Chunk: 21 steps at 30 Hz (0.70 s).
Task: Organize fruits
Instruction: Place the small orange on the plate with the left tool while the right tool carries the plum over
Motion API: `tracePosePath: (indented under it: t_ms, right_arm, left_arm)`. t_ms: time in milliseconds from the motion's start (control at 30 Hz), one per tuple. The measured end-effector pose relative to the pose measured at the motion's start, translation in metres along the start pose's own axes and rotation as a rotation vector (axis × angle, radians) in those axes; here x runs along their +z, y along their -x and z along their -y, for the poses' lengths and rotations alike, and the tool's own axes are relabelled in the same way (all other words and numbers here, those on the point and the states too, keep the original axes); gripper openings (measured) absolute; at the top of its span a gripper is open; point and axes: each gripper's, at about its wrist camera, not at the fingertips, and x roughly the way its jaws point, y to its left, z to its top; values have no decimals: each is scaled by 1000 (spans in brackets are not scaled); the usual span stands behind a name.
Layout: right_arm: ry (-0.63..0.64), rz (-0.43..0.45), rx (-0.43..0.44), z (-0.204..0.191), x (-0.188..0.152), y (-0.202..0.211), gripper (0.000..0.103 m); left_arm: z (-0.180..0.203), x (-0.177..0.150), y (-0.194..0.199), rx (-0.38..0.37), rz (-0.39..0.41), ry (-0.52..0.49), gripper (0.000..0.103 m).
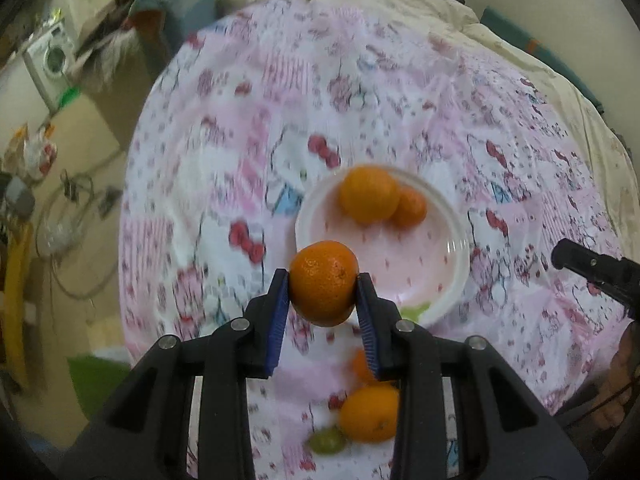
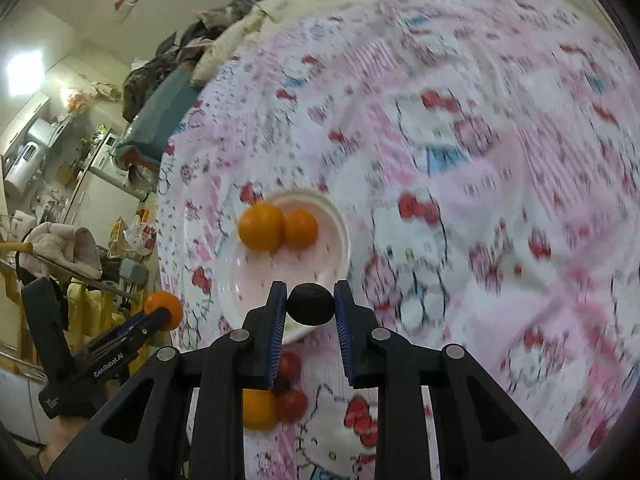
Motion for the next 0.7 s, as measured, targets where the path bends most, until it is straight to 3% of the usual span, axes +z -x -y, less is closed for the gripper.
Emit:
tracePosePath:
  t_ms: [233,700]
  right_arm:
    - [5,0,2,1,36,-17,25]
    - [14,-141,-35,0,43,-99,26]
  left_arm:
    - [7,31,-24,18,-11,-44,29]
    - [39,25,-95,-2,-126,-173,29]
